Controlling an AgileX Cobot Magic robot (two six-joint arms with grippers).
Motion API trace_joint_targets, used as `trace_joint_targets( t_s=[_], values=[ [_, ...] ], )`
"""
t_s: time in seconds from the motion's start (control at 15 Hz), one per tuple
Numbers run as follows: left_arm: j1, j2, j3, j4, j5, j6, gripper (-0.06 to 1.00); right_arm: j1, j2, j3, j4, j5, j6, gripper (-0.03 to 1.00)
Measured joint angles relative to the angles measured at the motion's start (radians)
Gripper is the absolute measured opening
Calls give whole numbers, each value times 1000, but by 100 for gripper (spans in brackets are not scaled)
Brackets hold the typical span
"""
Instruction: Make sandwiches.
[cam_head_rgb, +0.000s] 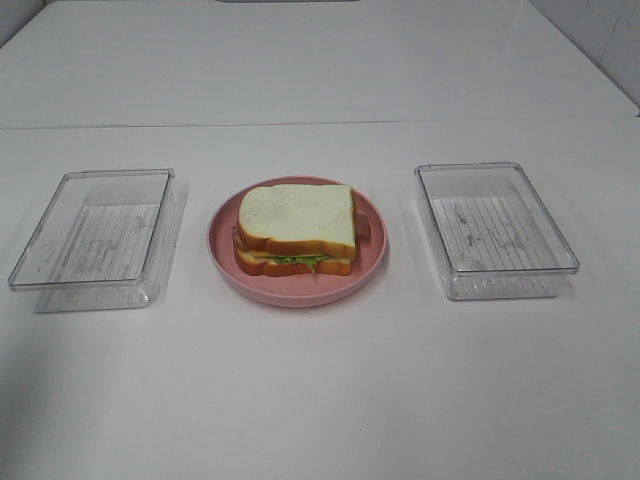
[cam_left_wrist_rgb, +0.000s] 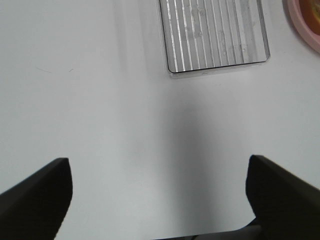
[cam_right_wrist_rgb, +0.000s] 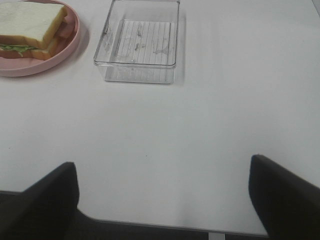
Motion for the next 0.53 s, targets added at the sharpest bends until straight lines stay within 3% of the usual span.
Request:
trace_joint_targets(
  t_s=[0.4, 0.53],
  values=[
    [0, -611, 287, 5, -3, 3, 86, 0, 0, 0, 0, 0, 0, 89],
    [0, -754, 322, 13, 8, 4, 86, 0, 0, 0, 0, 0, 0, 89]
  ],
)
